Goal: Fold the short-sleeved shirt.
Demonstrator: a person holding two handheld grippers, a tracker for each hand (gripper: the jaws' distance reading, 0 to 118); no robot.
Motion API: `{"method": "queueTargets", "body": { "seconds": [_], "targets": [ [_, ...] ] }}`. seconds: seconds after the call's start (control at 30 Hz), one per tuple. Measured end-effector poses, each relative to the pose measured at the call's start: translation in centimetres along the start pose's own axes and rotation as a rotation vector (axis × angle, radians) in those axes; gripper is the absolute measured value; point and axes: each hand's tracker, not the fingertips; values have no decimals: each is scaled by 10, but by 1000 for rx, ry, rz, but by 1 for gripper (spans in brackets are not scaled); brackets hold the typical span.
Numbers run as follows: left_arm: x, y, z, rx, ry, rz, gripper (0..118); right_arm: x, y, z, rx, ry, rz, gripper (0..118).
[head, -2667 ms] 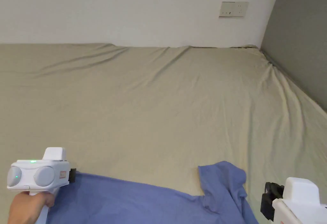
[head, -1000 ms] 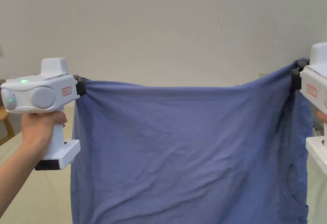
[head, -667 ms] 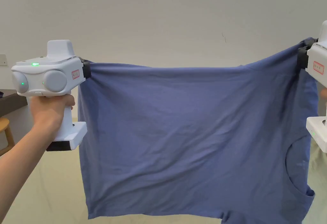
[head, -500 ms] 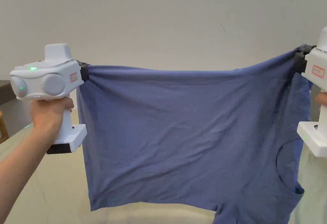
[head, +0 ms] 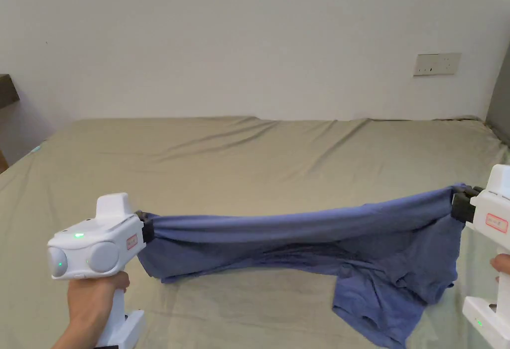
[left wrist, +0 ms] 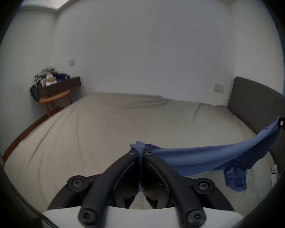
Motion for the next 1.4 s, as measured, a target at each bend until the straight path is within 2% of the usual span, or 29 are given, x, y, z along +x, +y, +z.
{"method": "queueTargets", "body": {
  "seconds": [0.17,0.4,0.53,0.73,0.83,1.07,1.1,1.17,1.27,1.3,1.33,1.4],
  "targets": [
    [-24,-78,23,-108,2,56,2,7,-77,42,-101,44,-30,2],
    [-63,-166,101,-216,27,131,2,9,-165,137,-177,82,-47,2],
    [-78,-197,152,-239,37,165,2,2,-201,201,-199,98,-37,2],
    [-95,-230,201,-257,47,153,2,9,-242,259,-258,106,-52,2],
    [-101,-247,210,-300,59,134,2,12,-267,273,-325,85,-53,2],
    [-89,-279,203,-391,87,60,2,21,-320,247,-544,-28,-154,2],
    [-88,-281,199,-416,92,62,2,23,-327,239,-578,-21,-162,2],
    [-88,-283,197,-421,100,82,2,27,-338,231,-600,-17,-233,2],
    [-88,-275,198,-426,107,114,3,26,-324,236,-589,-24,-250,4],
    [-87,-269,201,-425,103,123,9,24,-315,237,-594,-29,-240,9],
    [-85,-264,205,-412,98,134,21,20,-304,240,-587,-43,-201,21],
    [-78,-247,216,-329,53,138,79,1,-275,254,-483,-42,-131,63]
  ]
}}
